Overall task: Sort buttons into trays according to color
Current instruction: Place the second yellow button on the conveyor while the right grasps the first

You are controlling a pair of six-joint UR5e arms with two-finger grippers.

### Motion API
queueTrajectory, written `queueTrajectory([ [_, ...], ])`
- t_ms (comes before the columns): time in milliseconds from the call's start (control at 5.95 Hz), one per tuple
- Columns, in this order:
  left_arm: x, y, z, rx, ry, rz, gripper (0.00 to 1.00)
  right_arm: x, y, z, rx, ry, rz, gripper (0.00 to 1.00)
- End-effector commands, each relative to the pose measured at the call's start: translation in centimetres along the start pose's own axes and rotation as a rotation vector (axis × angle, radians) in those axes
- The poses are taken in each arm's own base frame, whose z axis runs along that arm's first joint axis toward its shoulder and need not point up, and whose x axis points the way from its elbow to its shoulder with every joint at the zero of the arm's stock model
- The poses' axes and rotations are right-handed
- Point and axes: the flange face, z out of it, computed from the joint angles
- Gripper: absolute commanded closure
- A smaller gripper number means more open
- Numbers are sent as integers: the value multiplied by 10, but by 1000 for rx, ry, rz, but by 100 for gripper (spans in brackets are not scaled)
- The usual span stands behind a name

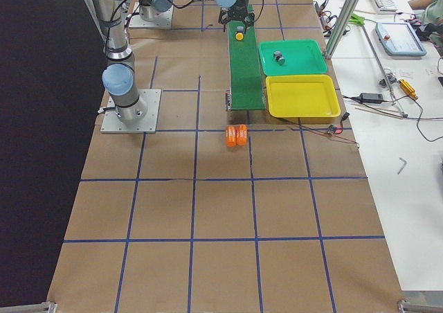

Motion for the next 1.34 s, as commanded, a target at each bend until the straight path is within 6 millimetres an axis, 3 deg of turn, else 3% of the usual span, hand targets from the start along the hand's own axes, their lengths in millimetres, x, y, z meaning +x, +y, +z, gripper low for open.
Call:
queueTrajectory([
  [0, -3, 1, 10, 16, 5, 2, 15, 2, -1, 2, 4, -1, 1, 0],
  [168, -4, 3, 12, 16, 5, 3, 36, 1, -1, 0, 8, 2, 1, 0],
  [336, -4, 3, 11, 11, 5, -7, 75, 1, -2, 1, 10, 0, 1, 0],
  [504, -3, 2, 2, -2, -2, -40, 89, 0, -2, 0, 12, 0, 1, 0],
  [840, -15, 6, -39, -32, -88, -283, 90, 0, -2, -1, 11, 5, 1, 0],
  [1008, -28, -5, -47, -13, -121, -440, 90, 3, -4, 3, 15, 7, -25, 0],
  [1176, -53, -45, -73, 58, -129, -549, 90, 12, -2, 34, 15, 11, -105, 0],
])
